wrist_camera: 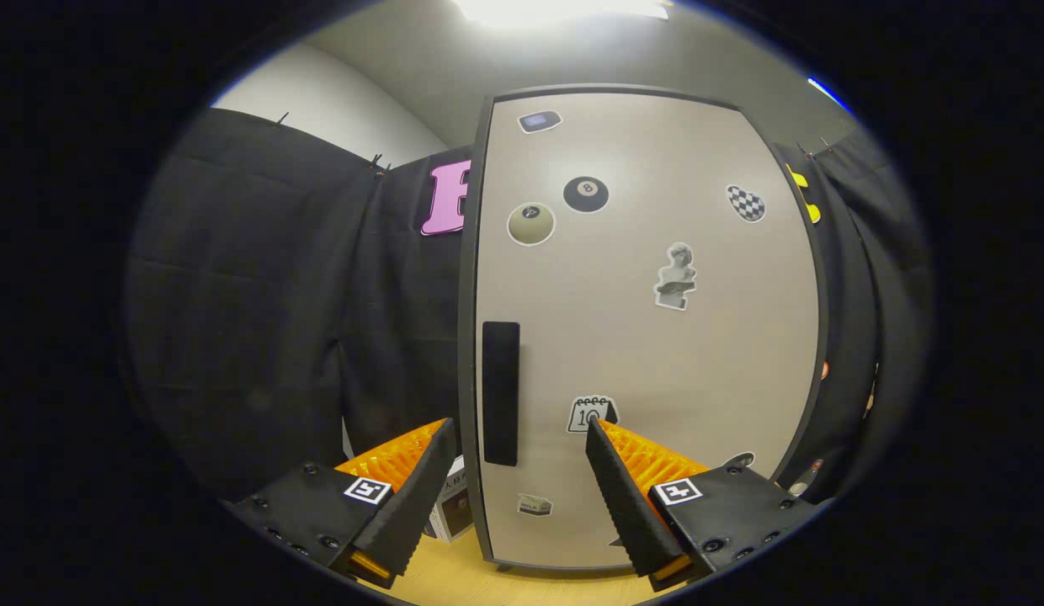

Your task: Open the shoe cabinet door, grab the shoes and put them into the shoe cabinet, then close the shoe cabinet door.

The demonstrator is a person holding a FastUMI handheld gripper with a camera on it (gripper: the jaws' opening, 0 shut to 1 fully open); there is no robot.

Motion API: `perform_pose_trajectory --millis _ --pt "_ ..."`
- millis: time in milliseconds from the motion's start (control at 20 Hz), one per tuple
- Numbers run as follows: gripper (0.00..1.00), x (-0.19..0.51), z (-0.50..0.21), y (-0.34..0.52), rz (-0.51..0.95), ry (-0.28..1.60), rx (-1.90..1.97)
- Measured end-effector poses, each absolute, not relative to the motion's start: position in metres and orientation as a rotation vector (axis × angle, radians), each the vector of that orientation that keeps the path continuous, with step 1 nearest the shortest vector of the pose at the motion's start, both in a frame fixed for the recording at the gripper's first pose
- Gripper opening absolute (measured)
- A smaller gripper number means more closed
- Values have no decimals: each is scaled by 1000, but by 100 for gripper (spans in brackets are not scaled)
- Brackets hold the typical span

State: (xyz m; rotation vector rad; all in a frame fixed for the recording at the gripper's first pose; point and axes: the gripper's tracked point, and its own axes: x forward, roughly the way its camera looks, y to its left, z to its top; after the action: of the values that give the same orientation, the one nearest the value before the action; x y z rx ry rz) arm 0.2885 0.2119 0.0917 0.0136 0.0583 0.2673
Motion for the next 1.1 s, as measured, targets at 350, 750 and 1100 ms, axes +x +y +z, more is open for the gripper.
perform_pose_trajectory --millis 350,750,1100 --pt "83 339 75 242 240 117 34" --pt "41 358 68 243 140 159 84" --pt "13 344 66 240 260 173 84"
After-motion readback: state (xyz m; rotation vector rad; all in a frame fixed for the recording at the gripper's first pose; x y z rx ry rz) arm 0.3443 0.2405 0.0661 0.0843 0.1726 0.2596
